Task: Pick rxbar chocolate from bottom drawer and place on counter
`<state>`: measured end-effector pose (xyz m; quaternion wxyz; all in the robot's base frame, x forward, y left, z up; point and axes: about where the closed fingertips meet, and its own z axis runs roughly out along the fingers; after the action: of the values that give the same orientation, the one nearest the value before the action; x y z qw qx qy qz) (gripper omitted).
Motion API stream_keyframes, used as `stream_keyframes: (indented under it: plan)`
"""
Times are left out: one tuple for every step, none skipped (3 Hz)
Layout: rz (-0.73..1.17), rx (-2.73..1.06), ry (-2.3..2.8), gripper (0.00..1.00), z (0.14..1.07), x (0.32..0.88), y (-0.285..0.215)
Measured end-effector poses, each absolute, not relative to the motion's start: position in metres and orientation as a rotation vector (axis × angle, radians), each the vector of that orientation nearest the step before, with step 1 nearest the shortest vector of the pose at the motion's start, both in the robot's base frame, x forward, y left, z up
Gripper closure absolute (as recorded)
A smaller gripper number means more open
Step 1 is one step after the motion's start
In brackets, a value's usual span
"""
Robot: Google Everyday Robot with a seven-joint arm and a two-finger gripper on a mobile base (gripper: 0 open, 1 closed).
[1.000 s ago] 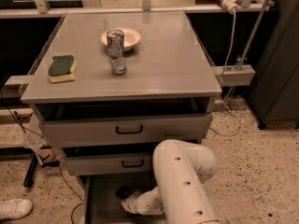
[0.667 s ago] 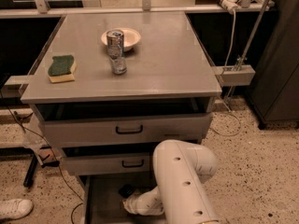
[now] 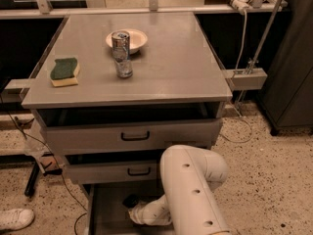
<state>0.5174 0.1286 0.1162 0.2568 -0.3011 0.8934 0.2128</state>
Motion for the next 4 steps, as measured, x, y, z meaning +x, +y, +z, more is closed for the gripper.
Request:
stream_keyframes:
  plan:
    - [0.578, -0.817, 2.424, 1.00, 0.119, 0.518, 0.129]
    - [0.670, -0.723, 2.430, 1.00, 0.125, 0.520, 0.122]
    - [0.795, -0.592, 2.435, 1.00, 0.131, 0.521, 0.112]
    - [0.865, -0.494, 2.444, 1.00, 0.136, 0.519, 0.099]
